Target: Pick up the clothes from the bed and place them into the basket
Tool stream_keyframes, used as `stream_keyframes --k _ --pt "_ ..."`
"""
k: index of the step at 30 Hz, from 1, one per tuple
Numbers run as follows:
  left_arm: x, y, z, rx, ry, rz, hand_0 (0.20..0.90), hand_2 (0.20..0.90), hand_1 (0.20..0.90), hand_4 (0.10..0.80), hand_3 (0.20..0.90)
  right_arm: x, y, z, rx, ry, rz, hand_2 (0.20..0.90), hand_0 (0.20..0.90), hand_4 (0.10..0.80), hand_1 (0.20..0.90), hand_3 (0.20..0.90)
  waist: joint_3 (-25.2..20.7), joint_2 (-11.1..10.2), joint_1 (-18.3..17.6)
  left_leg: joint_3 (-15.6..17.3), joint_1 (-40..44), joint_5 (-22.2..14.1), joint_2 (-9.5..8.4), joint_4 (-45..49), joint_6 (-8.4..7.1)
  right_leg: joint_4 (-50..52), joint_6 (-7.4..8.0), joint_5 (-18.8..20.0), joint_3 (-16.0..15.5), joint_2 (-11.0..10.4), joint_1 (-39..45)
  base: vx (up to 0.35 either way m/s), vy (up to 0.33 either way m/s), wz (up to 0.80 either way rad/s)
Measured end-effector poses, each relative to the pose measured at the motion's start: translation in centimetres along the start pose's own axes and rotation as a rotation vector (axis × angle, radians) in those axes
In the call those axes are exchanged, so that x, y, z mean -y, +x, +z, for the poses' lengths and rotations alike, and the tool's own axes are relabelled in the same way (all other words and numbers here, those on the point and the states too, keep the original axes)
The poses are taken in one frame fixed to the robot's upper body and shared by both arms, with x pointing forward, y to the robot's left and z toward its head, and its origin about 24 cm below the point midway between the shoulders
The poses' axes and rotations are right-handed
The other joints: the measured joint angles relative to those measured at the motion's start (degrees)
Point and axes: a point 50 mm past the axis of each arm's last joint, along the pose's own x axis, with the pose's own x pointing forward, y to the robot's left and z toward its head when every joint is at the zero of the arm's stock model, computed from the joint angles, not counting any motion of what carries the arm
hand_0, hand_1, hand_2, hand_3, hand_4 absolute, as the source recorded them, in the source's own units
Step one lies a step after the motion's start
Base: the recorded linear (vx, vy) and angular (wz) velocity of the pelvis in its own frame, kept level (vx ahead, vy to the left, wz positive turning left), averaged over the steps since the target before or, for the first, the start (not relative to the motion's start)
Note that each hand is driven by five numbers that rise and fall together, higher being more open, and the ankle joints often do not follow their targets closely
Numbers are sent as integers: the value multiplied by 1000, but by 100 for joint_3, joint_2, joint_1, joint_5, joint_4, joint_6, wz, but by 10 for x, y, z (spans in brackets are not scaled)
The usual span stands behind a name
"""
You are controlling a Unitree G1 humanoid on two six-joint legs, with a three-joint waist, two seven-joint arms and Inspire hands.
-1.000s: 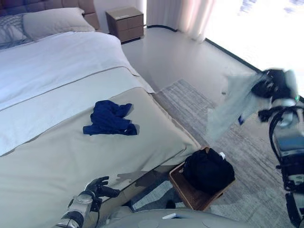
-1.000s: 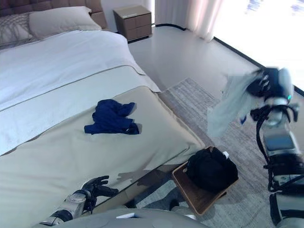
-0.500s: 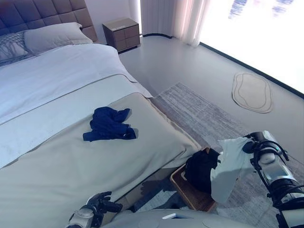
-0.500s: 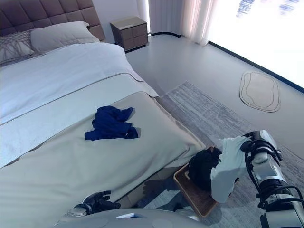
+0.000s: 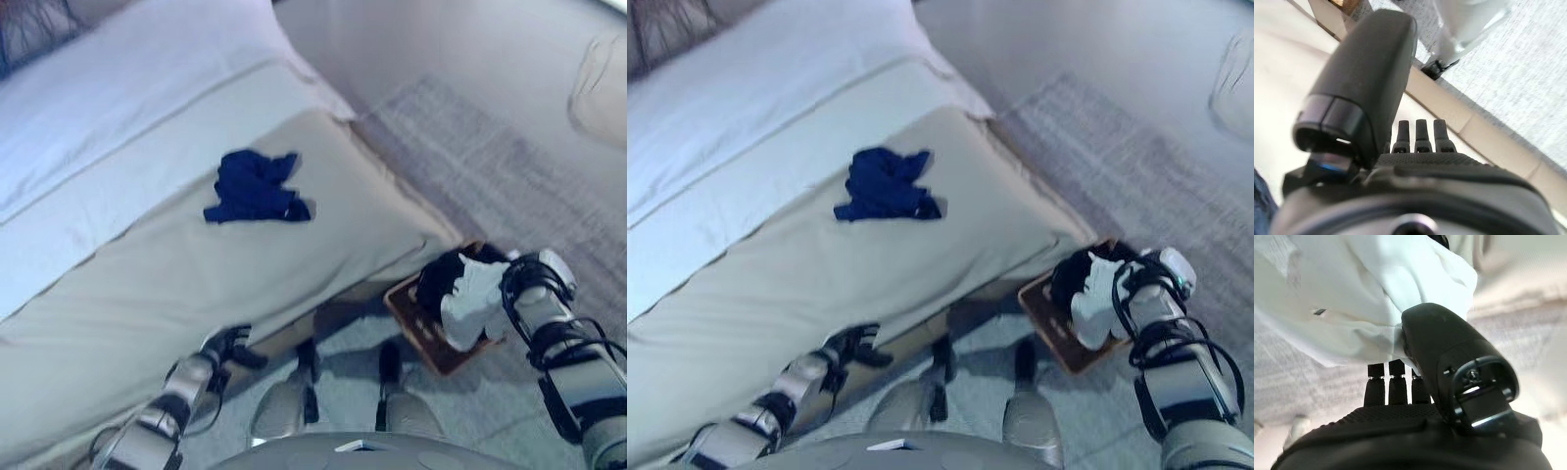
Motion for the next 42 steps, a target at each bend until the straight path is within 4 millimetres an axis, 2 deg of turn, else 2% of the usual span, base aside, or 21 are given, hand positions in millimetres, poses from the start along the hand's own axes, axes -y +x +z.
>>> stream_keyframes --k 2,5,12,17,20,23,24,26,30,33,38,41,42 --pt "-2 3 21 64 -7 -2 900 900 900 800 900 3 1 7 -17 -21 17 900 900 800 900 900 298 93 18 -10 -62 53 12 -5 -14 19 -13 25 -4 5 -71 -70 11 -1" --pt "-3 3 35 118 -26 -4 900 900 900 800 900 1 1 5 -36 -13 27 900 900 800 900 900 507 143 -12 5 -62 61 -6 -21 -7 14 -13 27 9 -3 -81 -8 44 -3" --pt "-7 0 38 149 -33 -1 900 900 900 800 900 5 2 4 -43 4 16 900 900 800 900 900 582 115 -138 65 17 76 -85 -41 7 -5 -41 51 37 -90 -10 -7 30 -2" --pt "-19 -1 40 151 -18 15 900 900 900 800 900 -4 1 0 -56 -44 193 900 900 800 900 900 713 -81 -144 66 220 75 -56 -42 7 -10 -33 43 22 -85 206 49 -30 0" --pt "-23 -2 39 150 -26 26 900 900 900 800 900 -1 2 4 -28 -36 190 900 900 800 900 900 773 -173 -159 62 299 75 -43 -44 6 -10 -28 37 14 -78 285 97 37 2" --pt "-25 -3 34 142 -47 38 900 900 900 800 900 18 -1 31 105 -19 127 900 900 800 900 900 812 -233 -203 65 319 67 -42 -66 4 -10 -12 27 16 -69 297 102 105 0" --pt "-24 -4 31 139 -51 42 900 900 900 800 900 28 -6 46 187 -12 78 900 900 800 900 900 816 -245 -229 59 322 56 -42 -66 12 -10 -10 26 10 -65 307 116 157 4" --pt "-18 -6 23 133 -76 45 900 900 900 800 900 46 -21 76 357 18 -27 900 900 800 900 900 824 -262 -235 48 410 -27 -50 -68 42 -10 -2 21 -13 -39 413 145 198 8" --pt "-6 -8 -1 73 -132 41 900 900 900 800 900 60 -52 118 612 39 -123 900 900 800 900 900 785 -380 -207 -44 552 -193 -101 -70 60 -10 13 -26 -110 -89 605 141 217 15" --pt "2 -9 -15 24 -157 35 900 900 900 800 900 59 -64 131 713 -21 -160 900 900 800 900 900 723 -492 -88 -220 551 -207 -179 -71 85 -9 70 -59 -313 -146 726 137 245 36" --pt "11 -10 -33 -45 -175 24 900 900 900 800 900 46 -66 139 741 -153 -144 900 900 800 900 900 603 -656 321 -719 482 -138 -352 -47 171 -5 104 -145 -766 -246 920 93 204 54" --pt "12 -10 -38 -66 -173 22 900 900 900 800 900 41 -65 153 737 -178 -121 900 900 800 900 900 588 -663 698 -975 371 -104 -479 10 205 25 142 -215 -1055 -320 975 75 131 52" --pt "12 -10 -37 -67 -170 22 900 900 900 800 900 39 -63 156 726 -194 -115 900 900 800 900 900 585 -670 769 -1057 368 -83 -469 20 201 26 152 -230 -1131 -332 995 56 53 51"
